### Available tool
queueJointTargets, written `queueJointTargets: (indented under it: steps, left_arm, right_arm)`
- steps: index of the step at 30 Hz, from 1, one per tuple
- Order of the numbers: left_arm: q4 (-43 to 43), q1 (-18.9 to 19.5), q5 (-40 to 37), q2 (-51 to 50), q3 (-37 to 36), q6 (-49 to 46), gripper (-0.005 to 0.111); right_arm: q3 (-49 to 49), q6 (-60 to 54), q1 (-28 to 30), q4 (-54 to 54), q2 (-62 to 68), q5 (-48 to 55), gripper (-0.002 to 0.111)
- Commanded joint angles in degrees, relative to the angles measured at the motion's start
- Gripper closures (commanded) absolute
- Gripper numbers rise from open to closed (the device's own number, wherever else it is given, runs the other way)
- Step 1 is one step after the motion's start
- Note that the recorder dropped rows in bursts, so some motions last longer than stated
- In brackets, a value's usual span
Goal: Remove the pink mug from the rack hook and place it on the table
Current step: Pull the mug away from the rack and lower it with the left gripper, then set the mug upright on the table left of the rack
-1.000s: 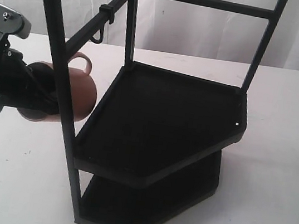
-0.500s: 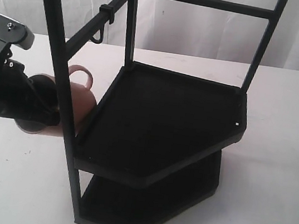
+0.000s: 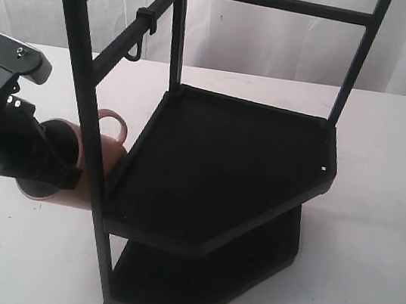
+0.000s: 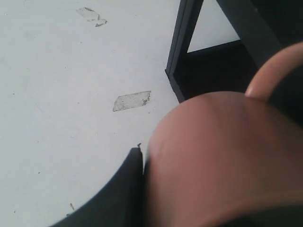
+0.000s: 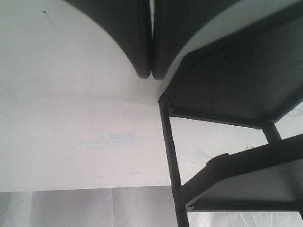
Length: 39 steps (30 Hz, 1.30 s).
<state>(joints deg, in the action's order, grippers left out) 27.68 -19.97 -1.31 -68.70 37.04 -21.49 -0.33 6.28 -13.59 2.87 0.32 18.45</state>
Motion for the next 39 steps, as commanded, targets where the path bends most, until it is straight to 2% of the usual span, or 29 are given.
queueJointTargets:
  steps: [1, 39]
  left_arm:
    - [1.4, 0.0, -1.4, 0.7, -0.4, 0.1, 0.107]
    - [0.5, 0.0, -12.0, 0.7, -0.4, 0.2, 0.107]
  right_arm:
    - [0.3, 0.0, 0.4, 0.1, -0.3, -0.5, 0.108]
    - [0.3, 0.0, 0.4, 0.1, -0.3, -0.5, 0.108]
